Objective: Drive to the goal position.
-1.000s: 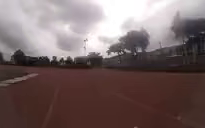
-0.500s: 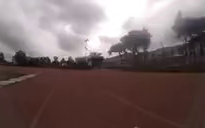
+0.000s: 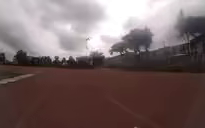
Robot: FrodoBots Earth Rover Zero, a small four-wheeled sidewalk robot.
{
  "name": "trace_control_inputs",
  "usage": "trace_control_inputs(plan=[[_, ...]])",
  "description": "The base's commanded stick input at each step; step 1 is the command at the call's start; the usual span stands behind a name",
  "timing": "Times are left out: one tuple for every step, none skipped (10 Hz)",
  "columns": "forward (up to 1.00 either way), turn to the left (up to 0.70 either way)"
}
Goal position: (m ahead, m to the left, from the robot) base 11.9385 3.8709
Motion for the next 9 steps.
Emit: trace_control_inputs(plan=[[1.00, 0.00], [1.00, 0.00], [1.00, 0.00], [1.00, 0.00], [1.00, 0.00], [1.00, 0.00], [1.00, 0.00], [1.00, 0.00], [1.00, 0.00]])
